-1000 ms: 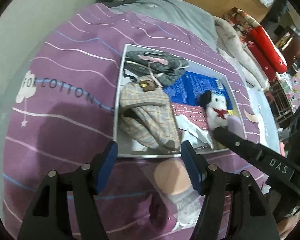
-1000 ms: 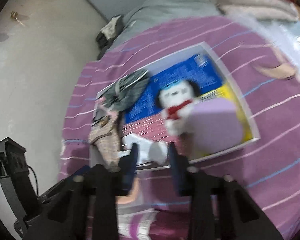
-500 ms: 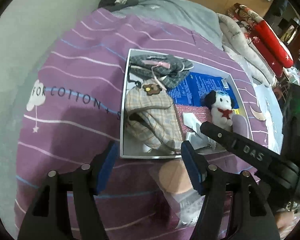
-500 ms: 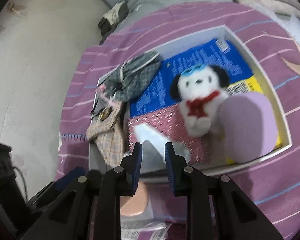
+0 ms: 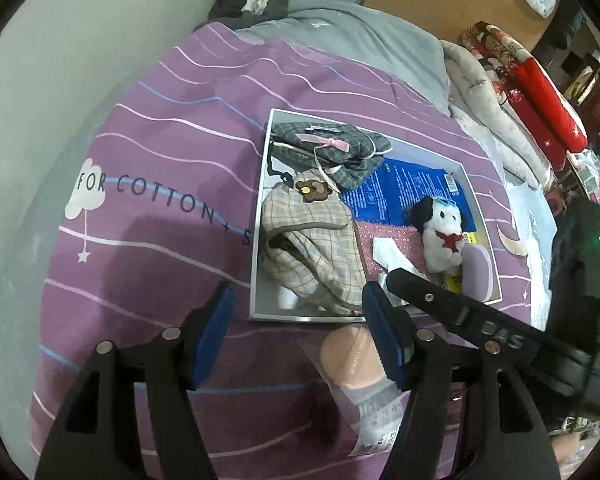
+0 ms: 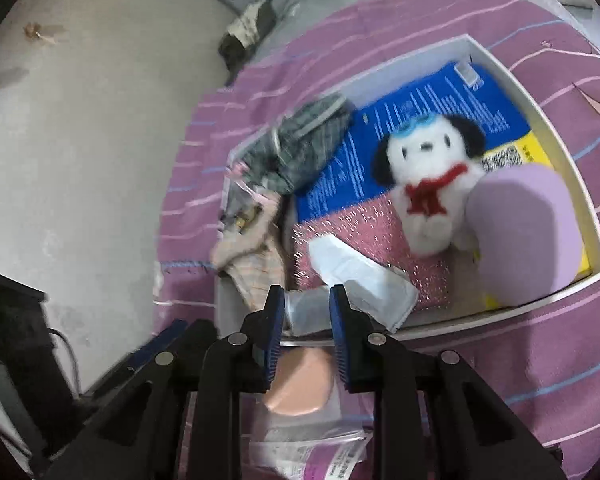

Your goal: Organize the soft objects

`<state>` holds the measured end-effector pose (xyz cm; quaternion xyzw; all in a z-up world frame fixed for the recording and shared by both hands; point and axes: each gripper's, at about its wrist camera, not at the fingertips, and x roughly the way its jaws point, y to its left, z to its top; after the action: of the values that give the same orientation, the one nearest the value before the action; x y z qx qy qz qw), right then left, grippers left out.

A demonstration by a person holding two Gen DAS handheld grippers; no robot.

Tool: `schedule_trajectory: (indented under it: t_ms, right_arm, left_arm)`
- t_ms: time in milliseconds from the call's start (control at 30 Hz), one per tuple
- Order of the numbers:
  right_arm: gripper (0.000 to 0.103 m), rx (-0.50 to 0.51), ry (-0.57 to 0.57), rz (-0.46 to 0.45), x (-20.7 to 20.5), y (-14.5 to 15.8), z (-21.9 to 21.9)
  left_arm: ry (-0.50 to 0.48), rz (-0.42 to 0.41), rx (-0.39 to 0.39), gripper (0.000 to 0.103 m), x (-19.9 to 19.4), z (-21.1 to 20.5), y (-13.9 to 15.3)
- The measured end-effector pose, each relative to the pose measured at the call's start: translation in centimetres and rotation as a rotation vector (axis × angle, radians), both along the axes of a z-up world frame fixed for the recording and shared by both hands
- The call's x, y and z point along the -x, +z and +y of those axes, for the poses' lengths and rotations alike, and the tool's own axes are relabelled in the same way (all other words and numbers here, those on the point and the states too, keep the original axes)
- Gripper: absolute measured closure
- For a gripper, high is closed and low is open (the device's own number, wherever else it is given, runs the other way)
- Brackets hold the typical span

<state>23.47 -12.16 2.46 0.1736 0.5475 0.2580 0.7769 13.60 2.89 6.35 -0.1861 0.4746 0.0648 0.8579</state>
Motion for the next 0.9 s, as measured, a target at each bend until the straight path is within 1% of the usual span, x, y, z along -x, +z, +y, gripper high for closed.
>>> schedule_trajectory:
  t_ms: [67, 133, 267, 367, 467, 533, 600, 667, 700, 833, 867, 900]
  right_arm:
    - [0.08, 0.004, -0.02, -0.009, -0.1, -0.2, -0.2]
    - [0.081, 0.008, -0.031, -0.037, -0.2, -0.1, -0.4]
    - [0.08, 0.045, -0.065, -0.057, -0.6, -0.5, -0.6]
    - [0.08, 0.009, -0.089, -0.05, -0.8, -0.8, -1.2]
    - [0.08, -0.005, -0.106, -0.057, -0.7, -0.8, -1.8]
    - [0.08, -0.018, -0.117, -0.068, -0.6, -0.6, -2.1]
    - [0.08, -0.039, -0.127, -0.08, -0.3, -0.5, -2.4]
    - [0.08, -0.055, -0.124, -0.089, -0.3, -0.3, -2.4]
    - [0.08, -0.059, -0.121, -0.091, -0.3, -0.2, -2.4]
    - [0.08, -0.078, -0.117, -0.093, -0.1, 0.2, -2.4]
    - [0.08, -0.081, -0.11, -0.094, 0.0, 0.4, -2.6]
    - [0.08, -0.079, -0.102, -0.099, 0.1, 0.6, -2.5]
  left_arm:
    - [0.001, -0.013, 0.012, 0.036, 0.2, 0.1, 0.2]
    - [0.006, -0.029, 0.026, 0.036, 0.4, 0.3, 0.4]
    - [0.003, -0.036, 0.034, 0.036, 0.4, 0.3, 0.5]
    - [0.009, -0.037, 0.016, 0.036, 0.3, 0.2, 0.3]
    - [0.029, -0.034, -0.001, 0.036, 0.3, 0.4, 0.0]
    - [0.034, -0.033, 0.01, 0.036, 0.3, 0.7, -0.1]
    - [0.033, -0.045, 0.048, 0.036, 0.5, 1.1, -0.2]
    - [0.027, -0.059, 0.107, 0.036, 0.7, 1.7, -0.3]
    - [0.018, -0.059, 0.153, 0.036, 0.8, 2.0, -0.4]
    - [-0.001, -0.033, 0.293, 0.037, 0.9, 2.7, -1.0]
    - [0.0, -0.019, 0.311, 0.036, 0.9, 2.8, -1.2]
    - [0.005, -0.007, 0.311, 0.037, 0.8, 2.7, -1.3]
